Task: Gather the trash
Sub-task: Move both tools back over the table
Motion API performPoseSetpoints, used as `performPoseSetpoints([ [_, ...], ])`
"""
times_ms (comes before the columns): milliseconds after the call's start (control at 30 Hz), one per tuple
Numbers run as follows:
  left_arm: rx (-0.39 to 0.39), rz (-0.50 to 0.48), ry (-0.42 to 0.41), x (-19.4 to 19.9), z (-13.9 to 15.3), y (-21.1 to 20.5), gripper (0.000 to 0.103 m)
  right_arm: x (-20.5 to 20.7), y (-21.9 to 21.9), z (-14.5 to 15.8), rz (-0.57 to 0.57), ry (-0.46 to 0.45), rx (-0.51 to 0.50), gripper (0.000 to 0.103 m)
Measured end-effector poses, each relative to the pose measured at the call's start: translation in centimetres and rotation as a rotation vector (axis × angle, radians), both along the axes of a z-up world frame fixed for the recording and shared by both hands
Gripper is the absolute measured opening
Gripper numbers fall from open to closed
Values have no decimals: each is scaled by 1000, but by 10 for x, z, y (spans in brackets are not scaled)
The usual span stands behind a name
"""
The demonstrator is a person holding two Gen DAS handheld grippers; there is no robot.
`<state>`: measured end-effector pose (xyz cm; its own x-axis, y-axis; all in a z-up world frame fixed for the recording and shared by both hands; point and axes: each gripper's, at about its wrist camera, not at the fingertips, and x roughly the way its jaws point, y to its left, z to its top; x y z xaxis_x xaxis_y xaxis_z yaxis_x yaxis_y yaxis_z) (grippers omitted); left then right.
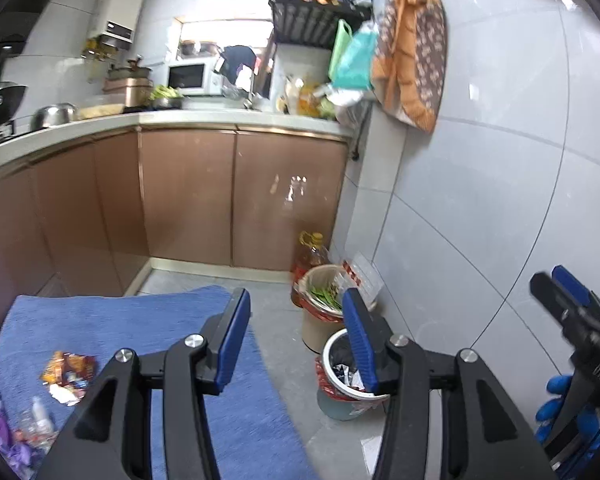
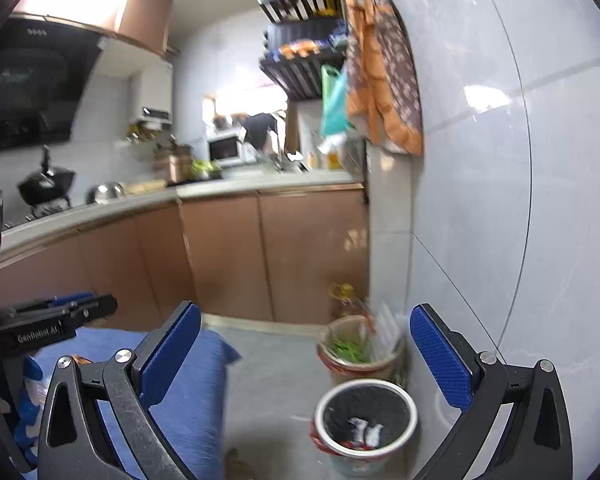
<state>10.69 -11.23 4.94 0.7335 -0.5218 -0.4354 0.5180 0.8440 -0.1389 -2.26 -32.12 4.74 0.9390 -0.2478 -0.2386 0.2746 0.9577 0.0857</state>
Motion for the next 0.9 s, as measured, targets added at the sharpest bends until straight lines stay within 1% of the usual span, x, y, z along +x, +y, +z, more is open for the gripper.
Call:
performPoseSetpoints([
  [133,-19,41,-3,-19,6,42,47,-17,21,18,81,-51,22,103],
  [200,-19,62,-5,-29,4,64,47,-21,34,24,123,-55,25,103],
  [300,-8,95,-4,-38,-4,93,47,-19,58,26,190,-34,20,103],
  [433,15,153,-6,-46,-20,136,47,-9,85,20,261,2,9,103],
  [633,49,228,12,-52,-52,204,47,13,128,0,403,78,24,103],
  [767,65,275,58,-48,-81,253,47,32,155,-16,487,135,29,103],
  [900,87,282,115,-37,-106,291,47,56,187,-32,577,198,14,99],
])
